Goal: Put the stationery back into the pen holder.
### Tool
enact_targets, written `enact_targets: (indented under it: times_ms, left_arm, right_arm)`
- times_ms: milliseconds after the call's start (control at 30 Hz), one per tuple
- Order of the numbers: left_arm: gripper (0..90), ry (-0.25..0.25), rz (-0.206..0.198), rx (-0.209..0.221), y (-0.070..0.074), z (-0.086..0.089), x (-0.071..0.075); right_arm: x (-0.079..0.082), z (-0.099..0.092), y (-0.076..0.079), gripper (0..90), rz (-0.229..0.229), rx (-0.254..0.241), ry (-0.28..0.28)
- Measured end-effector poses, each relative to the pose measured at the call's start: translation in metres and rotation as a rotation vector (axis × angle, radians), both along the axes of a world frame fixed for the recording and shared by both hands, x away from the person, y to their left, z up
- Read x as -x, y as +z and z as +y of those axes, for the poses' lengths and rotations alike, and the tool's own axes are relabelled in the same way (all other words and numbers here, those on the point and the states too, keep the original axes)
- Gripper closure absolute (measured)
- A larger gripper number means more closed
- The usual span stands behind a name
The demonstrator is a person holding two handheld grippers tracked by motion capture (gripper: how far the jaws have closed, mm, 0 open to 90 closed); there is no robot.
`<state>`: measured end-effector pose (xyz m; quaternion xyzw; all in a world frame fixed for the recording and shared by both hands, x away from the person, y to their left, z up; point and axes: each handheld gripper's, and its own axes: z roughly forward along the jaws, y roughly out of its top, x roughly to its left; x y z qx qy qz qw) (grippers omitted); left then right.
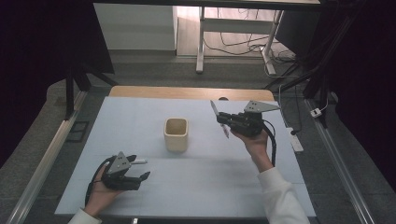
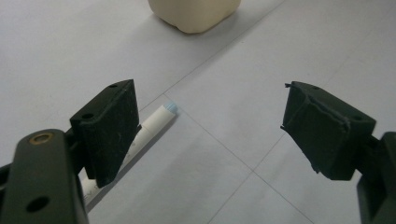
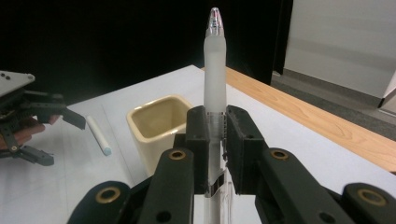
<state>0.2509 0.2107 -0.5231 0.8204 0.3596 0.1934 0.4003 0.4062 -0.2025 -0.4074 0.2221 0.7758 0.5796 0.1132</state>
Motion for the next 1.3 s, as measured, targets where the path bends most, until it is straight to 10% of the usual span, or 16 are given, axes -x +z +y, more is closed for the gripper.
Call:
enact_targets:
  times_ms: [1300]
  left_arm:
    - [18.3, -0.001, -0.001, 0.000, 0.000, 0.000, 0.000]
  right_arm:
    - [-0.001, 0.041, 0.011, 79.3, -0.036, -0.065, 0.048]
